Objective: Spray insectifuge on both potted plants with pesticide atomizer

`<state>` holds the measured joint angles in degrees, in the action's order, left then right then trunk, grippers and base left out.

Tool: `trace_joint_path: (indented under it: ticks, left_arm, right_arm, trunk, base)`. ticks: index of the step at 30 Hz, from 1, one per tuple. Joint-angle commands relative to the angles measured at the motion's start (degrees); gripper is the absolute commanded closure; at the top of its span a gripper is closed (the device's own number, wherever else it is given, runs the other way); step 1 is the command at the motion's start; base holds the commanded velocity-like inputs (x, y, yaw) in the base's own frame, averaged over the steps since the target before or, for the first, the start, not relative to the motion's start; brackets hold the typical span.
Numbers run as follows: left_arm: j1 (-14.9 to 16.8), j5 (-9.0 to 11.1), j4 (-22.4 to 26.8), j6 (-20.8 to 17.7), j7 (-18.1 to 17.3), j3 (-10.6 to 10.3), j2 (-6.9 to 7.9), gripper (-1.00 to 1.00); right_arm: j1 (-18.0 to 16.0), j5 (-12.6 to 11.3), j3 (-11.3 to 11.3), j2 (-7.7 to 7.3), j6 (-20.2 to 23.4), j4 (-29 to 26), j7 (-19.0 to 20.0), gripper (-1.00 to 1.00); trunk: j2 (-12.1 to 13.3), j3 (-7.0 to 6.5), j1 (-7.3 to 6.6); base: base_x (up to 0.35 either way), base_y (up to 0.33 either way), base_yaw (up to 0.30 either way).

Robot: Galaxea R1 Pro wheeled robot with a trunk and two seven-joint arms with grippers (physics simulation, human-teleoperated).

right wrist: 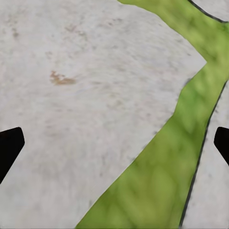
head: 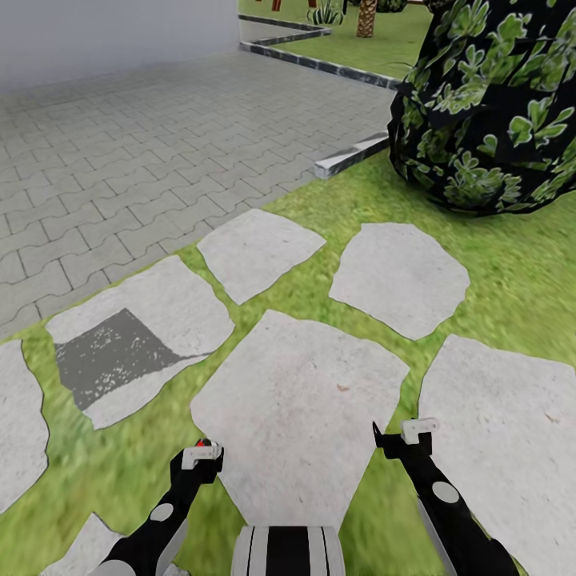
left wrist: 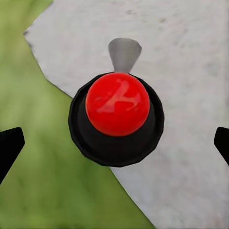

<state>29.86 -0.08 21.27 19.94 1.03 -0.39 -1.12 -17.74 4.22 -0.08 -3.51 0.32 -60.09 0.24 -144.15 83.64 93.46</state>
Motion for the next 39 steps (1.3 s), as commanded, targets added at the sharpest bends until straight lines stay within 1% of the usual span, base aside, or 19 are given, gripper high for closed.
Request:
trace_joint_path:
  ticks: [1,21,39]
  left_arm:
    - [0.0,0.0,0.0,0.2,0.1,-0.1,0.01,-1.0]
    - [0.0,0.0,0.0,0.2,0.1,-0.1,0.02,-1.0]
    - [0.0,0.0,-0.1,0.2,0.1,-0.1,0.07,-1.0]
  right_arm:
    - [0.0,0.4,0.0,-0.01,0.0,0.0,0.0,-1.0]
    - [0.0,0.4,0.0,0.01,0.0,0.0,0.0,-1.0]
    - [0.0,0.4,0.0,0.02,0.0,0.0,0.0,-1.0]
  trunk:
    - [0.0,0.05,-0.01]
    - [0.0,0.08,-0.01]
    - [0.0,-1.27,-0.01]
  base:
    - [0.0,0.0,0.0]
    - [0.026,0.0,0.0]
    - [0.0,0.0,0.0]
